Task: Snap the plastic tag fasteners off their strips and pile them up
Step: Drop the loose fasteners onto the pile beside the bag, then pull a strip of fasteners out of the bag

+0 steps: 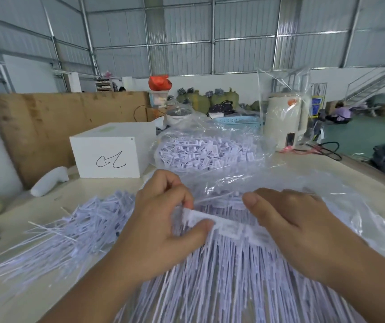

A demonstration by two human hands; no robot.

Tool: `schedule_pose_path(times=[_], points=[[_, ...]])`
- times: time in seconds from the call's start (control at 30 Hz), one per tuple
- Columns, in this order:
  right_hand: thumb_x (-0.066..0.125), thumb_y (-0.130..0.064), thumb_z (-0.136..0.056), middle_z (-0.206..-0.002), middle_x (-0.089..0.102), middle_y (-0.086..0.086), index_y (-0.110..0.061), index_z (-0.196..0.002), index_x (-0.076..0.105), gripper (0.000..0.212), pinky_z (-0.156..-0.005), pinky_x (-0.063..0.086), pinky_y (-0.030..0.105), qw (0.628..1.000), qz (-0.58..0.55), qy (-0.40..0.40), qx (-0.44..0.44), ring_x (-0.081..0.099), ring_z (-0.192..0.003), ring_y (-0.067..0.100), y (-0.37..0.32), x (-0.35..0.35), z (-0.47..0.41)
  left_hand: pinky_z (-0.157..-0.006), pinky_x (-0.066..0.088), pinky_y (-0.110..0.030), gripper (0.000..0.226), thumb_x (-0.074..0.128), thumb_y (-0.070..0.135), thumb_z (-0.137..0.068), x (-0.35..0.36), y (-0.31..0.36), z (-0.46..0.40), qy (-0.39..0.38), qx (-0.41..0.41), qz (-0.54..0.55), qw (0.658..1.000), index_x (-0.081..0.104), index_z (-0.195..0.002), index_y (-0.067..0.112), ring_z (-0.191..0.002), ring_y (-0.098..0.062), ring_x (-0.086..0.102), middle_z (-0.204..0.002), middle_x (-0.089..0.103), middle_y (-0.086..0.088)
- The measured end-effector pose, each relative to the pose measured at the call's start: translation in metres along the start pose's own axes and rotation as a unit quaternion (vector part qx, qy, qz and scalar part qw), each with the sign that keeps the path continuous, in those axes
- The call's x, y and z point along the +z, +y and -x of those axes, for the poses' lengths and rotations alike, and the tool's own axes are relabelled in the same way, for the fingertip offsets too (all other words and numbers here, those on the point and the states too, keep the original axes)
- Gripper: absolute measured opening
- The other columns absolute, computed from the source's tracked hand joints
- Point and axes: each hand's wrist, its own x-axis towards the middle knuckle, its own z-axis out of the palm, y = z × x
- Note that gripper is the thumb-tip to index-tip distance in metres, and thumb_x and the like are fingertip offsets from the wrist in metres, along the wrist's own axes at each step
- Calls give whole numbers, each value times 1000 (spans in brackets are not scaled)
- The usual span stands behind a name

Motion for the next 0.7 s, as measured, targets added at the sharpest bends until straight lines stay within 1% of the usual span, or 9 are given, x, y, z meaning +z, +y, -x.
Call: schedule_pose_path(times=[0.07,0.2,0.33,0.4,0.43,0.5,0.57,0.63,0.7], points=[[-7,-84,-72,-75,55,-37,-61,-72,41,54,-111,22,56,1000,2,2,17,49,-74,-12,0,-1,0,-78,33,-12,28,62,51,-73,-3,-1,-2,17,9,24,1000,49,-72,27,-93,-8,46,-93,40,10],[-6,-89,-69,-73,60,-29,-63,-69,44,56,-111,26,58,999,-27,-6,37,55,-71,-8,0,-4,1,-76,31,-6,25,60,44,-75,-5,0,-4,29,22,59,998,47,-71,22,-85,-2,43,-88,40,4],[-4,-89,-69,-71,59,-31,-61,-67,45,56,-114,18,58,999,-25,-20,33,54,-70,-10,3,-7,0,-75,32,-9,26,60,39,-77,-5,1,-4,16,39,67,997,47,-69,17,-83,-5,44,-87,42,2],[0,-88,-70,-69,63,-21,-60,-67,46,54,-108,25,47,998,-49,-27,16,52,-72,-13,8,-7,-2,-73,33,-14,28,62,37,-77,-4,0,-3,-6,57,61,996,47,-69,14,-82,-9,46,-86,44,1],[3,-88,-72,-70,65,-12,-59,-71,48,54,-99,32,37,997,-68,-31,2,55,-72,-11,10,-7,-2,-72,33,-15,29,62,36,-77,-4,0,-3,-6,61,60,996,46,-69,13,-80,-10,46,-85,44,2],[12,-85,-78,-75,67,2,-53,-97,54,56,-78,38,22,994,-94,-43,-33,59,-74,-3,16,-7,-3,-68,33,-15,32,62,36,-76,-3,-3,-3,24,50,71,996,43,-65,12,-75,-10,46,-80,44,2],[23,-81,-76,-81,65,-2,-40,-124,53,69,-67,38,13,993,-88,-59,-51,58,-74,-4,19,-8,-3,-64,33,-18,35,61,36,-76,-3,-6,-5,70,23,97,993,39,-60,14,-69,-12,45,-73,42,0],[25,-82,-72,-88,63,-11,-39,-128,51,75,-73,37,14,994,-74,-67,-50,55,-76,-10,20,-10,-3,-62,31,-20,37,60,34,-76,-3,-9,-7,101,-1,138,985,34,-57,17,-65,-14,42,-69,39,0],[19,-88,-74,-86,62,-15,-42,-118,55,72,-97,36,26,995,-62,-57,-53,56,-80,-7,21,-12,-2,-60,30,-19,38,60,32,-74,-5,-10,-9,108,-16,184,977,31,-55,17,-63,-13,37,-67,35,-1]])
